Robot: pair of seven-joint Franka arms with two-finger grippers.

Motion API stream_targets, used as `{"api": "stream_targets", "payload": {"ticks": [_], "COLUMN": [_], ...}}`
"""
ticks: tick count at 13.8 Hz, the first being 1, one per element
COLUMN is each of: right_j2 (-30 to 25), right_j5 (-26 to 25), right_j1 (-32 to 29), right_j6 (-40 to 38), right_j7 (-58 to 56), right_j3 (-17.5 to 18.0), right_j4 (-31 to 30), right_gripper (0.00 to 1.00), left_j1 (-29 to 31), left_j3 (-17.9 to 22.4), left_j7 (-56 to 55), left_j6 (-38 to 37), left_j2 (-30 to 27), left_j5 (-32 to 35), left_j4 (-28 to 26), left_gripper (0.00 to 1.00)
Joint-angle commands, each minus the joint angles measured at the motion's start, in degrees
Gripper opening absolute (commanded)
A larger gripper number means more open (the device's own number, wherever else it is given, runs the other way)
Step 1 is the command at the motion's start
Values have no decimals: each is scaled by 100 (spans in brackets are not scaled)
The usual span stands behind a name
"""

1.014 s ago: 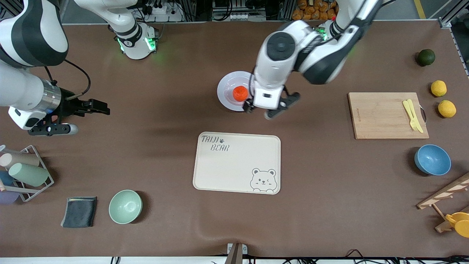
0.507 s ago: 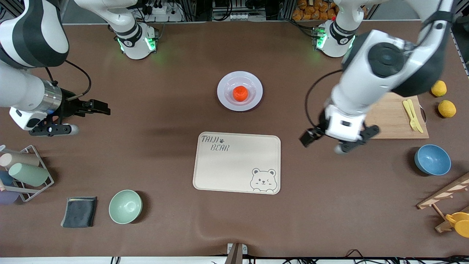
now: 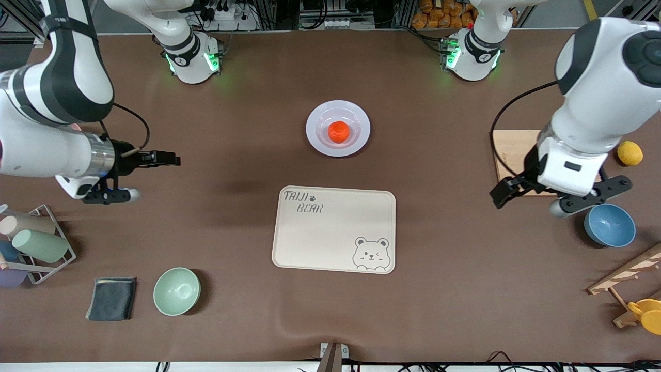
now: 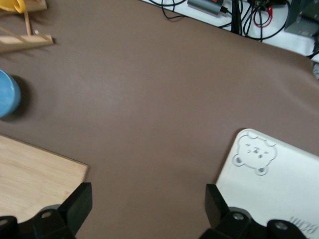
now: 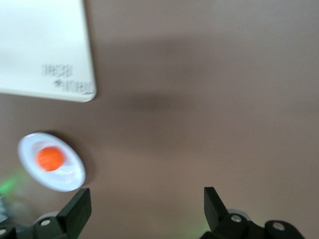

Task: Place orange and plate with both arms
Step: 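Withdraw the left gripper while the right gripper reaches toward the plate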

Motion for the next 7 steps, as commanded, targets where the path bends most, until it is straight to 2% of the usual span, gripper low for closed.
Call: {"api": "stream_targets", "payload": {"ticks": [1,4,7], "right_j2": [470,700,937], "right_j5": [588,914,1634], "right_j1": [467,1099,1531], "right_j6": [-78,0,605], "right_j7": [48,39,31], "right_j3": [-13,-22,-13], "right_j4": [83,-371,-1066], "right_gripper": [100,100,100], "left_j1": [-337,-444,-514], "left_j3": [846,1507,1746], "left_j7": [1139,2097,2531], "left_j6": [-118,-538,-1048], "left_j2": [-171,-382,-637], "left_j5": [-404,-844,-872], "left_j4": [-64,-64,-117], "left_gripper": [100,100,100]}}
